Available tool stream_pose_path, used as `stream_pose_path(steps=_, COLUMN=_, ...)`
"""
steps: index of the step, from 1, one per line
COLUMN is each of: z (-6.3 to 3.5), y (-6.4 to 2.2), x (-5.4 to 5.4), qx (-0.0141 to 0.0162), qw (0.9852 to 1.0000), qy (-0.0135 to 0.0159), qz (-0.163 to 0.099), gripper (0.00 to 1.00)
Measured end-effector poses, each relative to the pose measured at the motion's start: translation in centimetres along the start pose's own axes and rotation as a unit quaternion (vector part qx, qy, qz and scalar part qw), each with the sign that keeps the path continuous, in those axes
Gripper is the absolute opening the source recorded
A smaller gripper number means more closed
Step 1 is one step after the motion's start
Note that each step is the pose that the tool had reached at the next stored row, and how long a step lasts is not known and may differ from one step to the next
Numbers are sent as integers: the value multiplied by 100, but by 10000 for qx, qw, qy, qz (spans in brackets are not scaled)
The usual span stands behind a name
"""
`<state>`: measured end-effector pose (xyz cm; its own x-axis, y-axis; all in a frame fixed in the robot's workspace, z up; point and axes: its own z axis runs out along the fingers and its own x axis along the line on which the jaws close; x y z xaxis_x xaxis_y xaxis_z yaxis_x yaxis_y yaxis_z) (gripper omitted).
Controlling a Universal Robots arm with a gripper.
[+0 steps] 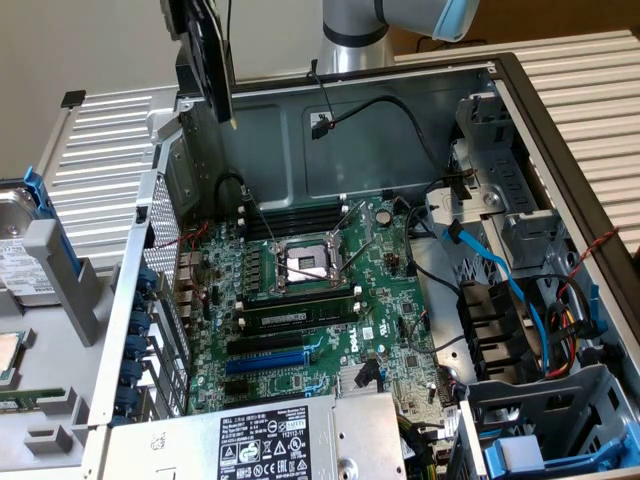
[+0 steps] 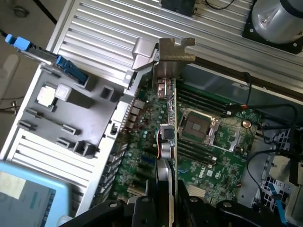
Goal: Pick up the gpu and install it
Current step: 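Reach for the gpu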
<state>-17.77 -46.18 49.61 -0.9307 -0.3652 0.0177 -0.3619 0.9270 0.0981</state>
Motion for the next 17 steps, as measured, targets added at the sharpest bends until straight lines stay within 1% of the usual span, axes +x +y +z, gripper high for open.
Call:
stream_pose_path(steps=2, z=0, y=0, x=0, qx=3, qw=9998, qy=18, qz=-179, gripper=27)
stream_pose_path(steps=4, z=0, y=0, x=0, qx=7, qw=9993, qy=36, qz=-366, gripper=27)
stream_pose_path(steps=6, z=0, y=0, x=0, qx=10, qw=9985, qy=54, qz=-545, gripper=27)
stream_pose_path(steps=8, z=0, y=0, x=0, qx=13, qw=9974, qy=71, qz=-723, gripper=27)
stream_pose_path(steps=11, z=0, y=0, x=0, qx=18, qw=9950, qy=98, qz=-996, gripper=27)
stream_pose_path(steps=13, z=0, y=0, x=0, qx=21, qw=9930, qy=115, qz=-1174, gripper=27)
stream_pose_path(steps=17, z=0, y=0, x=0, qx=27, qw=9880, qy=151, qz=-1536, gripper=27)
